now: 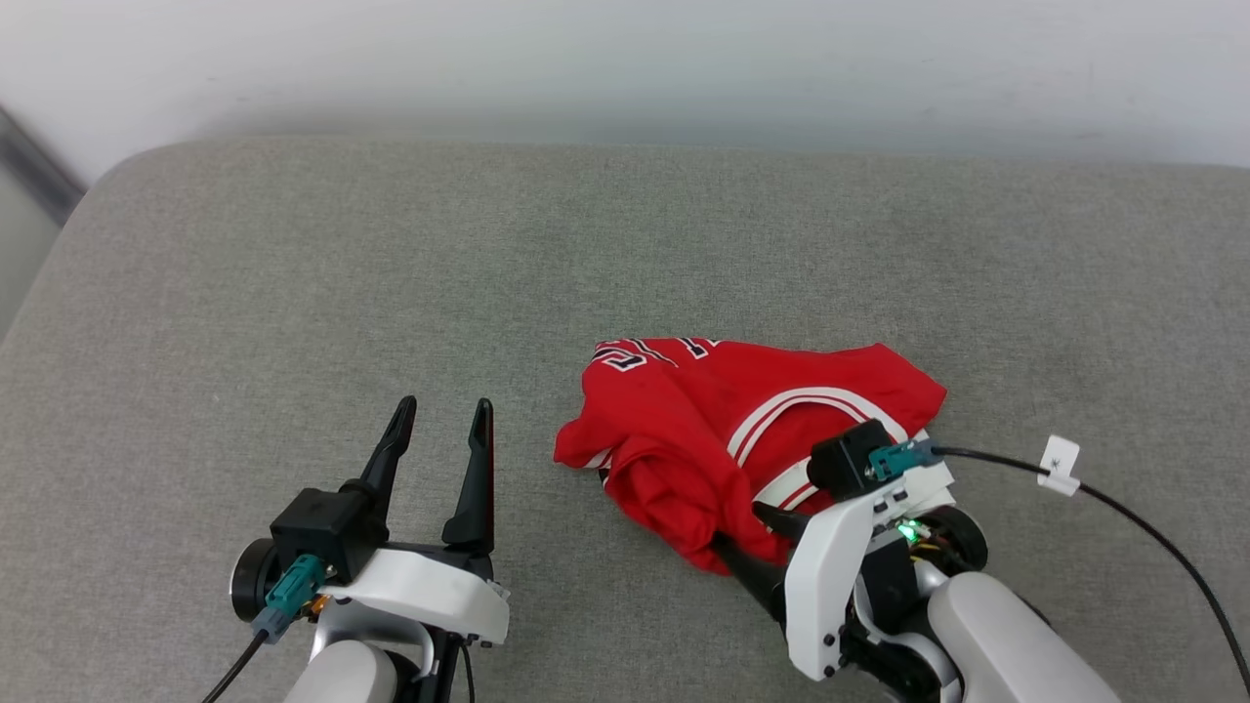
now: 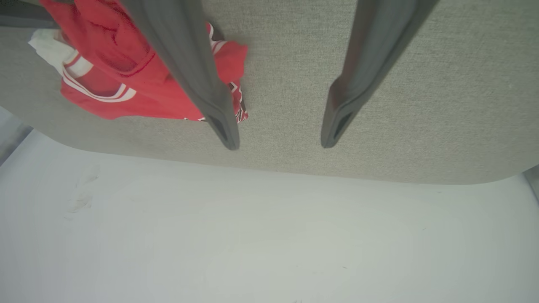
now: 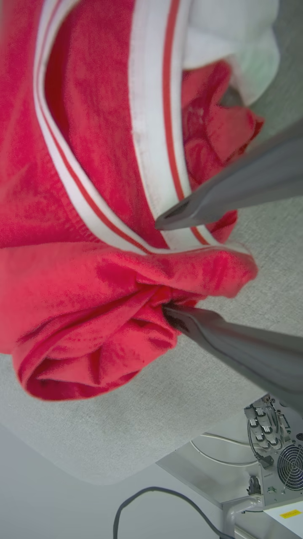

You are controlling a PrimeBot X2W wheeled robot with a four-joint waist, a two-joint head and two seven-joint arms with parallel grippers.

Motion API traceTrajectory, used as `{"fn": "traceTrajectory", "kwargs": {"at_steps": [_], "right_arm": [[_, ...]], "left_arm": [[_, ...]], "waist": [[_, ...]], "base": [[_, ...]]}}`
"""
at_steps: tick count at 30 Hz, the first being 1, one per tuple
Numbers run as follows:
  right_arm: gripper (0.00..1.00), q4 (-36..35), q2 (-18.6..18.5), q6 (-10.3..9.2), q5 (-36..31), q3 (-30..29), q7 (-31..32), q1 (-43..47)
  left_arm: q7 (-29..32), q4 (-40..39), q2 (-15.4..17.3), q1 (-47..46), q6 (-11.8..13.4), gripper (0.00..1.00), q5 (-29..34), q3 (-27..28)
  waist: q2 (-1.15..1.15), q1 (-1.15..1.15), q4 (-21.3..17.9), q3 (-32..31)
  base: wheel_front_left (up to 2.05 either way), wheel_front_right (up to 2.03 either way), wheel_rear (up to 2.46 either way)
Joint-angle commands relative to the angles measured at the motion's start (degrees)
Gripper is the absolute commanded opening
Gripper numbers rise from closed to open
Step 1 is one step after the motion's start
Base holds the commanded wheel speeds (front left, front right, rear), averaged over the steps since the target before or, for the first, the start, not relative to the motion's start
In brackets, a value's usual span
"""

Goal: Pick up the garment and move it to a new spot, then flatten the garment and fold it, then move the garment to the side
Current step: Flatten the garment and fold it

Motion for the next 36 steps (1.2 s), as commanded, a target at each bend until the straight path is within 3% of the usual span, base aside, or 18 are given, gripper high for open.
{"fn": "traceTrajectory", "kwargs": {"at_steps": [1,5,12,16,26,30,36], "right_arm": [[1.0,0.6,0.6,-0.02,0.5,0.4,-1.8,0.5],[1.0,0.6,-0.6,-0.02,0.4,1.0,-8.3,1.9],[1.0,-5.5,-3.6,-0.02,-2.3,-0.8,-16.0,6.8],[1.0,-9.9,-3.9,-0.03,-5.9,-8.2,-20.4,10.6],[1.0,-17.7,1.6,-0.02,-17.1,-31.2,-24.3,17.6],[1.0,-20.5,3.2,-0.02,-19.9,-35.8,-23.4,20.3],[1.0,-25.3,4.6,-0.02,-22.0,-37.1,-21.6,23.5]], "left_arm": [[-0.3,0.1,0.0,0.0,-0.1,1.0,0.1,0.1],[-0.3,0.5,0.1,0.6,0.0,1.0,0.0,0.2],[-0.3,0.8,0.5,2.0,0.4,1.0,-0.3,0.5],[0.0,0.7,1.0,2.9,0.8,1.0,-0.5,0.7],[1.1,-0.4,2.0,5.1,1.7,1.0,-0.6,0.2],[1.8,-0.7,2.4,5.8,2.1,1.0,-0.5,0.1],[3.6,-1.4,3.6,5.9,3.1,1.0,-0.1,0.3]], "waist": [[0.0,0.0,0.0,0.0],[0.0,0.0,-0.2,-0.6],[0.0,0.0,-1.5,-3.2],[0.0,0.0,-2.4,-5.0],[0.0,0.0,-3.4,-8.0],[0.0,0.0,-3.7,-8.4],[0.0,0.0,-4.6,-8.7]], "base": [[0.0,0.0,0.0],[0.0,0.0,0.0],[0.0,0.0,0.0],[0.0,0.0,0.0],[0.0,0.0,0.0],[0.0,0.0,0.0],[0.0,0.0,0.0]]}}
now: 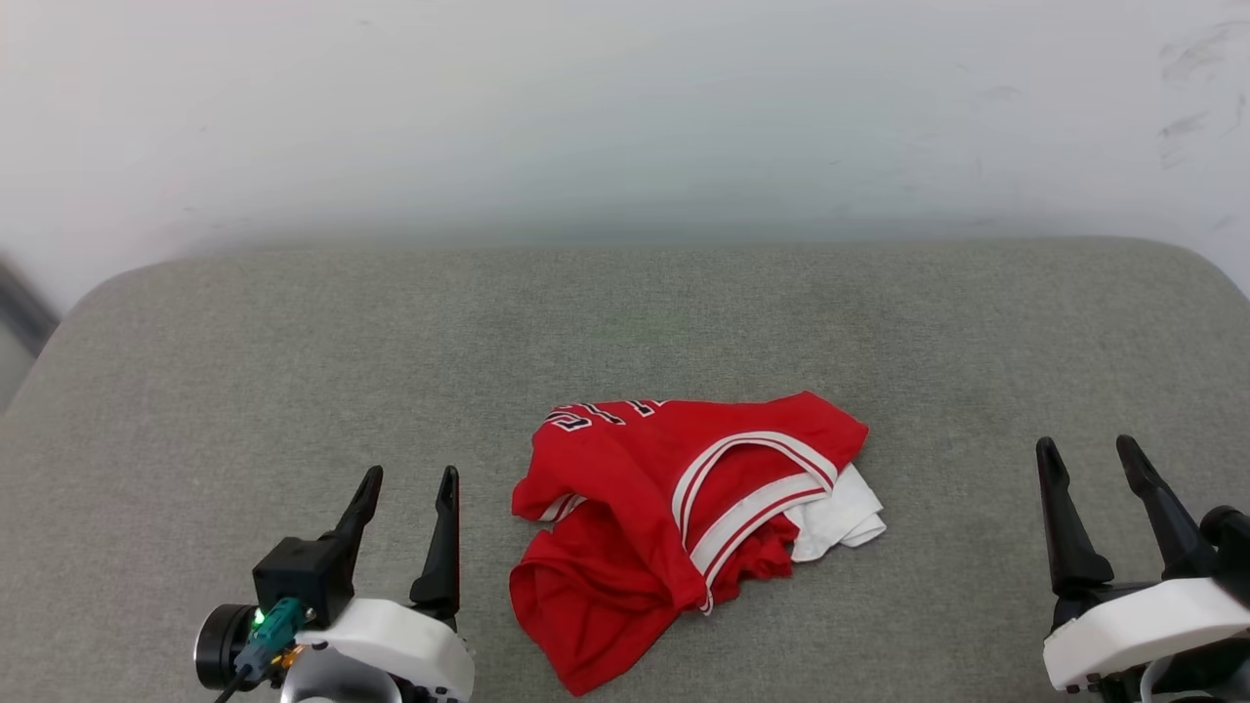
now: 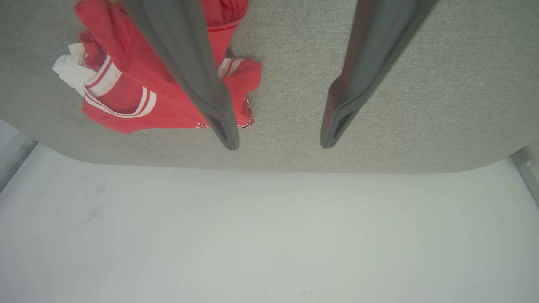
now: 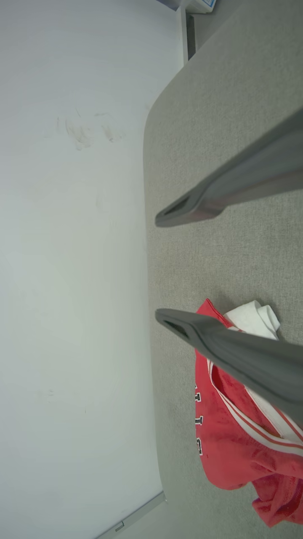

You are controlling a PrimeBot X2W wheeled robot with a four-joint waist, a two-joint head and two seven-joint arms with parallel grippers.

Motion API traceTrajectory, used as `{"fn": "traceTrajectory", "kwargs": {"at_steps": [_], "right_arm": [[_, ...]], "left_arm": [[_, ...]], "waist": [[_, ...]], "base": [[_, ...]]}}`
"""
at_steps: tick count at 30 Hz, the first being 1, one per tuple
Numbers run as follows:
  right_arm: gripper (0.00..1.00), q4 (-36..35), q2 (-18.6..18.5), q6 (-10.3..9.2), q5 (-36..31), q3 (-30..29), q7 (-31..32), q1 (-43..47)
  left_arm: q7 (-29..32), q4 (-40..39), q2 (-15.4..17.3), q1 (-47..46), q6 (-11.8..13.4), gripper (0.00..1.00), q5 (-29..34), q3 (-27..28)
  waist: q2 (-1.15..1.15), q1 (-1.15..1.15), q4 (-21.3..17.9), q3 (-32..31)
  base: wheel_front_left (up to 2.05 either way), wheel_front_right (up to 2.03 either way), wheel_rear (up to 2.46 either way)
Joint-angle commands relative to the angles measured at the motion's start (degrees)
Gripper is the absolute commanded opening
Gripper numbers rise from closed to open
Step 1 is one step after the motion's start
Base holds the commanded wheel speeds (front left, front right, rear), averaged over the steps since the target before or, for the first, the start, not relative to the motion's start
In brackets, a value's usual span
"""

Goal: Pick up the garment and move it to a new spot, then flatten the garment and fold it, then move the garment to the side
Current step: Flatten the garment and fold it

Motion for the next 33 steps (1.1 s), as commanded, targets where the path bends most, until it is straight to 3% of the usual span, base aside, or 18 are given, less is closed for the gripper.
{"fn": "traceTrajectory", "kwargs": {"at_steps": [1,7,14,18,27,28,30,31,33], "right_arm": [[1.0,-0.7,0.4,-0.02,-0.3,0.1,0.3,0.8],[1.0,-5.6,1.0,-0.02,-1.3,0.2,2.9,2.3],[1.0,-9.1,1.4,-0.02,-1.6,0.2,4.9,1.1],[1.0,-10.0,1.6,-0.02,-1.6,0.8,5.3,-0.1],[1.0,-9.4,2.0,-0.02,-0.5,1.8,3.8,-3.0],[1.0,-9.2,2.0,-0.02,-0.4,1.9,3.5,-3.2],[1.0,-8.5,2.1,-0.02,0.1,2.0,3.0,-3.6],[1.0,-8.3,2.1,-0.02,0.1,2.0,2.8,-3.7],[1.0,-7.8,2.1,-0.02,0.2,2.1,2.5,-3.8]], "left_arm": [[0.2,-0.3,0.3,-0.2,0.1,1.0,0.5,0.0],[8.3,-1.2,1.0,-4.3,-1.7,1.0,0.2,-3.3],[24.3,-1.5,0.4,-11.7,-5.7,1.0,-2.4,-8.7],[32.9,-0.6,2.0,-15.5,-7.1,1.0,-3.0,-10.5],[46.2,2.2,5.8,-22.5,-9.2,1.0,-3.4,-12.6],[47.2,2.3,6.1,-22.9,-9.4,0.97,-3.5,-12.6],[48.4,2.3,6.4,-23.9,-9.7,0.27,-3.4,-12.9],[48.9,2.3,6.5,-24.1,-9.9,0.0,-3.6,-12.9],[48.7,1.9,7.0,-24.9,-9.9,0.0,-3.3,-12.7]], "waist": [[0.0,0.0,-0.1,0.0],[0.0,0.0,-0.5,1.1],[0.0,0.0,-1.3,5.5],[0.0,0.0,-2.3,8.7],[0.0,0.0,-4.4,15.4],[0.0,0.0,-4.6,15.7],[0.0,0.0,-4.9,16.1],[0.0,0.0,-4.9,16.2],[0.0,0.0,-5.1,16.1]], "base": [[0.0,0.0,0.0],[0.0,0.0,0.0],[0.0,0.0,0.0],[0.0,0.0,0.0],[0.0,0.0,0.0],[0.0,0.0,0.0],[0.0,0.0,0.0],[0.0,0.0,0.0],[0.0,0.0,0.0]]}}
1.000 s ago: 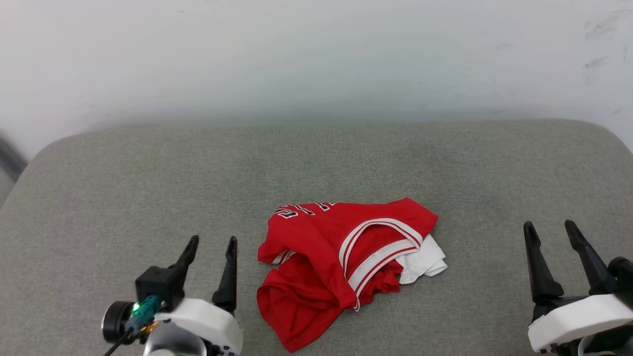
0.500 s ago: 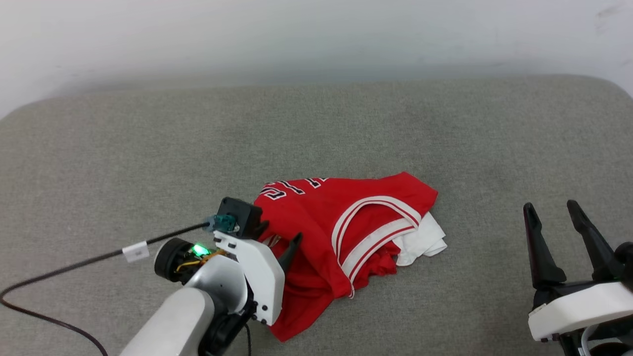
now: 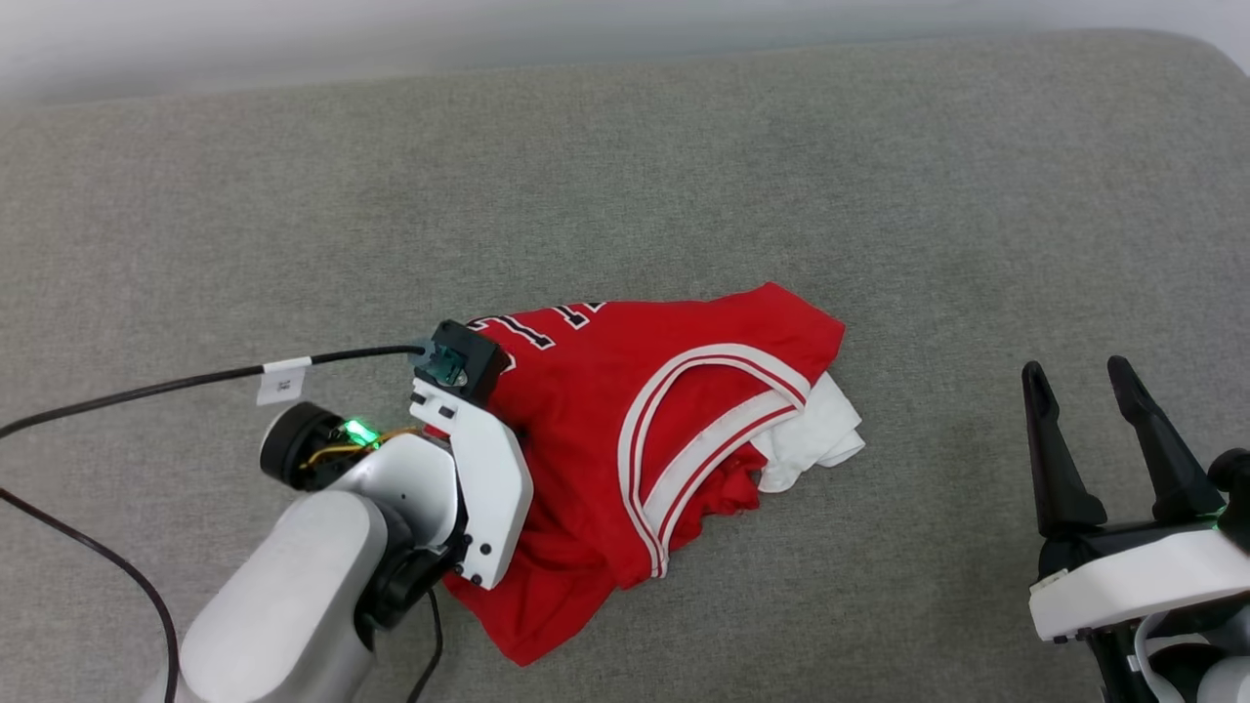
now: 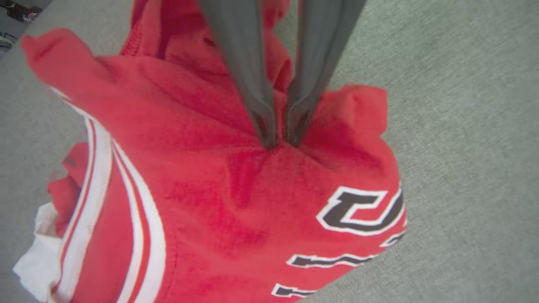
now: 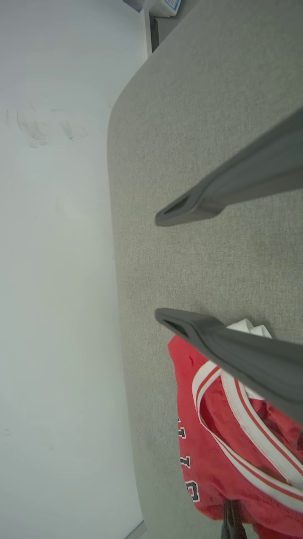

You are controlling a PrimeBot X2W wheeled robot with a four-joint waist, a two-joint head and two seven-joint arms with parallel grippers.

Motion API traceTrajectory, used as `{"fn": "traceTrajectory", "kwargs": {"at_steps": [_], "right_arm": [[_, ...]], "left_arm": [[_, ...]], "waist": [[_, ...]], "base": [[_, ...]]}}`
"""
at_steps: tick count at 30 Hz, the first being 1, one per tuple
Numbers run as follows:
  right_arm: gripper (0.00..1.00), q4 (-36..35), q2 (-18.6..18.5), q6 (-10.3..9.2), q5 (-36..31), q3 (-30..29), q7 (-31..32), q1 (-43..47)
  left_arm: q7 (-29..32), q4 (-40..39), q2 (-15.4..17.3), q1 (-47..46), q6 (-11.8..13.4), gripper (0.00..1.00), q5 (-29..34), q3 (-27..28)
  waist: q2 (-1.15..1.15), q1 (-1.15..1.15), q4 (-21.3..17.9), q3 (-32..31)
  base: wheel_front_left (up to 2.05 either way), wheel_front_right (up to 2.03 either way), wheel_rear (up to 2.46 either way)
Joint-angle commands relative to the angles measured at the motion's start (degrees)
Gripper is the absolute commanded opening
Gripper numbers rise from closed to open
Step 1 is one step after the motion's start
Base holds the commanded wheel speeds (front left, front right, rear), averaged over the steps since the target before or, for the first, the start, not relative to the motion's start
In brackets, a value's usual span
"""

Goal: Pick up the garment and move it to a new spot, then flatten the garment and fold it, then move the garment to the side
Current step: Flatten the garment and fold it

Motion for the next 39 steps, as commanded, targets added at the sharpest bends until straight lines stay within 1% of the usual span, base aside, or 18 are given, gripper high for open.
{"fn": "traceTrajectory", "kwargs": {"at_steps": [1,6,10,12,14,16,19,20,23,25,28,29,30,31,35,37,39], "right_arm": [[1.0,0.5,0.3,-0.02,0.3,0.0,-0.5,-0.7],[1.0,1.4,0.3,-0.03,0.5,-0.7,-0.6,-1.2],[1.0,0.9,0.3,-0.02,-0.1,-1.1,-0.6,-1.2],[1.0,0.6,0.3,-0.02,-0.5,-1.5,-0.4,-0.9],[1.0,0.2,0.3,-0.02,-0.8,-2.0,-0.1,-0.7],[1.0,0.0,0.3,-0.02,-1.2,-2.0,0.1,-0.6],[1.0,-0.5,0.3,-0.02,-1.5,-1.8,0.4,-0.4],[1.0,-0.5,0.3,-0.02,-1.5,-1.8,0.4,-0.4],[1.0,-1.1,0.3,-0.03,-1.6,-1.6,0.5,-0.2],[1.0,-1.4,0.3,-0.03,-1.6,-1.6,0.6,0.1],[1.0,-1.5,0.3,-0.03,-1.5,-1.6,0.8,0.4],[1.0,-1.6,0.3,-0.02,-1.5,-1.6,0.6,0.5],[1.0,-1.6,0.3,-0.02,-1.6,-1.8,0.6,0.9],[1.0,-1.7,0.3,-0.02,-1.7,-1.9,0.7,1.2],[1.0,-2.1,0.1,-0.02,-1.9,-2.2,1.0,2.2],[1.0,-2.2,0.1,-0.02,-1.9,-2.5,1.4,2.7],[1.0,-2.5,0.1,-0.02,-1.8,-2.7,1.6,3.3]], "left_arm": [[-0.9,-0.7,0.5,-1.4,0.1,0.0,0.7,0.3],[-5.5,-2.6,-0.2,-4.1,0.9,0.0,4.3,-0.1],[-9.2,-4.1,-2.5,-6.3,0.7,0.0,7.6,-2.6],[-11.1,-4.2,-4.9,-6.9,0.1,0.0,8.8,-4.8],[-12.5,-3.7,-7.8,-6.6,-1.0,0.0,9.2,-7.6],[-13.6,-1.8,-10.6,-5.0,-2.3,0.0,8.6,-10.6],[-14.5,1.8,-14.0,-2.7,-3.8,0.0,7.5,-14.8],[-14.5,1.8,-14.0,-2.7,-3.8,0.0,7.5,-14.8],[-15.2,5.3,-16.0,-0.4,-4.9,0.0,6.5,-18.5],[-15.4,7.5,-16.3,0.5,-5.5,0.0,6.3,-20.8],[-17.1,9.4,-16.9,1.2,-6.0,0.0,5.5,-22.3],[-18.4,9.7,-17.0,1.2,-6.0,0.23,5.6,-22.4],[-20.0,9.7,-17.0,1.2,-6.0,0.81,5.7,-22.1],[-21.8,9.4,-17.1,1.2,-5.5,1.0,5.9,-21.6],[-29.0,7.1,-16.7,2.2,-3.1,1.0,6.4,-18.9],[-31.4,5.5,-16.1,2.9,-2.0,1.0,6.3,-17.4],[-32.4,3.9,-15.1,3.6,-0.9,1.0,5.9,-16.4]], "waist": [[0.0,0.0,-0.3,-0.2],[0.0,0.0,-0.2,-1.5],[0.0,0.0,-0.2,-2.6],[0.0,0.0,0.0,-3.1],[0.0,0.0,0.1,-3.5],[0.0,0.0,0.1,-4.0],[0.0,0.0,-0.1,-4.5],[0.0,0.0,-0.1,-4.5],[0.0,0.0,-0.2,-5.0],[0.0,0.0,-0.1,-5.4],[0.0,0.0,0.2,-6.1],[0.0,0.0,0.5,-6.5],[0.0,0.0,0.7,-7.0],[0.0,0.0,1.1,-7.4],[0.0,0.0,2.3,-9.9],[0.0,0.0,3.0,-11.0],[0.0,0.0,3.7,-12.0]], "base": [[0.0,0.0,0.0],[0.0,0.0,0.0],[0.0,0.0,0.0],[0.0,0.0,0.0],[0.0,0.0,0.0],[0.0,0.0,0.0],[0.0,0.0,0.0],[0.0,0.0,0.0],[0.0,0.0,0.0],[0.0,0.0,0.0],[0.0,0.0,0.0],[0.0,0.0,0.0],[0.0,0.0,0.0],[0.0,0.0,0.0],[0.0,0.0,0.0],[0.0,0.0,0.0],[0.0,0.0,0.0]]}}
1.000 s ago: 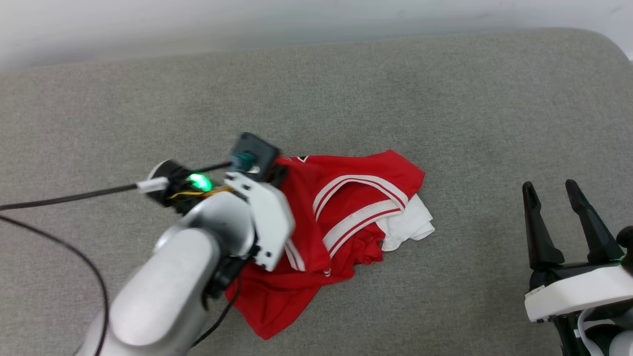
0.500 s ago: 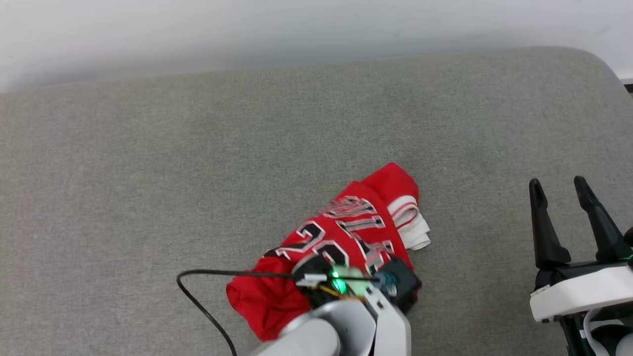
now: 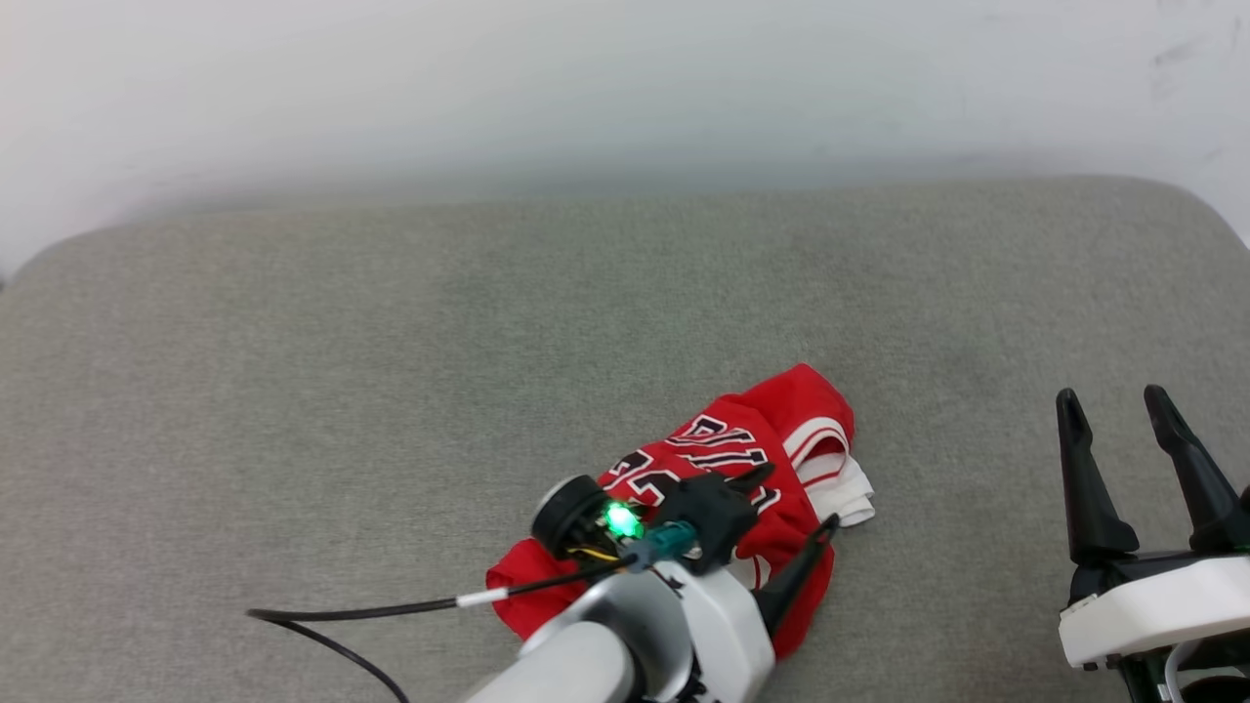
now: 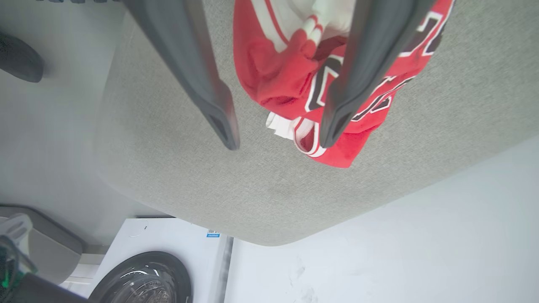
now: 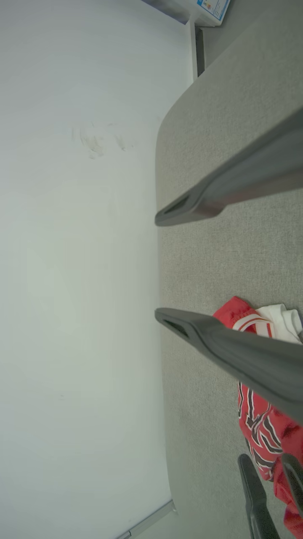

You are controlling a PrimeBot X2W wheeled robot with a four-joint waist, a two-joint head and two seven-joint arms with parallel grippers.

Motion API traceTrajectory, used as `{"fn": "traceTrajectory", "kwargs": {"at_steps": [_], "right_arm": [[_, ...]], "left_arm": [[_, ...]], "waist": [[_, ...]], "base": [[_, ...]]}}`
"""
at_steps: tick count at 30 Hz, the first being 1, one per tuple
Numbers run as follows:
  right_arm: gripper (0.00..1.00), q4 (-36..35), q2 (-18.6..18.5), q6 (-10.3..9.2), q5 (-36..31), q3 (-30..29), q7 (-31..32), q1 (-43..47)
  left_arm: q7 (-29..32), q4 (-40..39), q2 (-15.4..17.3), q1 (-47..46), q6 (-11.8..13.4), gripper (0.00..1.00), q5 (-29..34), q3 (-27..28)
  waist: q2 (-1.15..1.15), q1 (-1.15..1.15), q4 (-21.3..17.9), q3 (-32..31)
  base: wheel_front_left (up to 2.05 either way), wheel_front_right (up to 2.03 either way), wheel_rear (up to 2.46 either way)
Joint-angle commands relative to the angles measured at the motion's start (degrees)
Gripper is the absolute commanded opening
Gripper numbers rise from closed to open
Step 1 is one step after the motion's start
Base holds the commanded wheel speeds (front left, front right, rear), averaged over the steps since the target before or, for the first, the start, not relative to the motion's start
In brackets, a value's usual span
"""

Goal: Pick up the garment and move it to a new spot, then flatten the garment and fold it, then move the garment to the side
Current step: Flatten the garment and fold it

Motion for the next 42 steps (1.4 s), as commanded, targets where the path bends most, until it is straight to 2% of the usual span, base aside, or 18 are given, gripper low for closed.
{"fn": "traceTrajectory", "kwargs": {"at_steps": [1,5,8,12,16,24,25,26,27,32,34,38,42], "right_arm": [[1.0,-0.3,0.0,-0.02,-0.2,-0.2,0.3,1.0],[1.0,-0.8,0.0,-0.02,0.0,-0.5,0.6,2.0],[1.0,-1.1,0.0,-0.02,0.2,-0.6,0.9,2.3],[1.0,-1.3,0.0,-0.02,0.3,-0.5,0.9,2.3],[1.0,-1.7,0.0,-0.02,0.0,0.0,0.5,1.1],[1.0,-1.1,0.1,-0.02,-0.1,0.8,-0.3,-1.1],[1.0,-0.9,0.1,-0.02,-0.1,0.9,-0.4,-1.2],[1.0,-0.8,0.1,-0.02,-0.1,0.9,-0.5,-1.4],[1.0,-0.7,0.1,-0.03,-0.1,0.9,-0.6,-1.6],[1.0,0.0,0.1,-0.02,0.0,0.5,-1.0,-1.6],[1.0,0.1,0.1,-0.02,0.1,0.2,-1.0,-1.1],[1.0,0.4,0.1,-0.03,0.3,-0.6,-1.0,-0.4],[1.0,0.4,0.2,-0.03,0.4,-1.0,-0.7,0.0]], "left_arm": [[-0.3,-1.2,1.0,1.1,0.8,1.0,-0.4,0.9],[2.2,-4.5,4.0,2.2,2.3,1.0,-1.2,2.4],[6.7,-6.9,6.7,2.7,2.2,1.0,-2.3,2.5],[13.9,-9.6,10.4,1.6,0.4,1.0,-3.6,1.6],[20.4,-10.7,12.6,-0.7,-1.7,1.0,-4.1,-0.3],[25.7,-7.0,13.3,-6.5,-4.3,1.0,-2.0,-5.0],[26.2,-6.1,13.5,-7.0,-4.5,0.97,-1.9,-5.5],[26.5,-5.4,13.5,-7.4,-4.6,0.42,-1.9,-6.0],[26.6,-4.9,13.5,-8.0,-4.8,0.0,-1.8,-6.5],[25.0,-5.0,13.5,-9.1,-5.0,0.0,-3.3,-6.4],[23.7,-6.2,13.8,-8.8,-3.9,0.0,-3.7,-5.2],[22.3,-10.2,15.8,-7.1,-0.5,0.0,-4.7,-1.8],[22.1,-15.4,19.9,-5.6,4.2,0.0,-4.9,2.7]], "waist": [[0.0,0.0,1.3,-1.5],[0.0,0.0,2.1,-2.7],[0.0,0.0,2.4,-3.0],[0.0,0.0,2.3,-2.0],[0.0,0.0,1.5,0.2],[0.0,0.0,-0.4,4.4],[0.0,0.0,-0.6,4.6],[0.0,0.0,-0.8,4.8],[0.0,0.0,-0.9,4.9],[0.0,0.0,-0.9,4.8],[0.0,0.0,-0.5,4.5],[0.0,0.0,0.8,3.5],[0.0,0.0,1.9,3.0]], "base": [[0.0,0.0,0.0],[0.0,0.0,0.0],[0.0,0.0,0.0],[0.0,0.0,0.0],[0.0,0.0,0.0],[0.0,0.0,0.0],[0.0,0.0,0.0],[0.0,0.0,0.0],[0.0,0.0,0.0],[0.0,0.0,0.0],[0.0,0.0,0.0],[0.0,0.0,0.0],[0.0,0.0,0.0]]}}
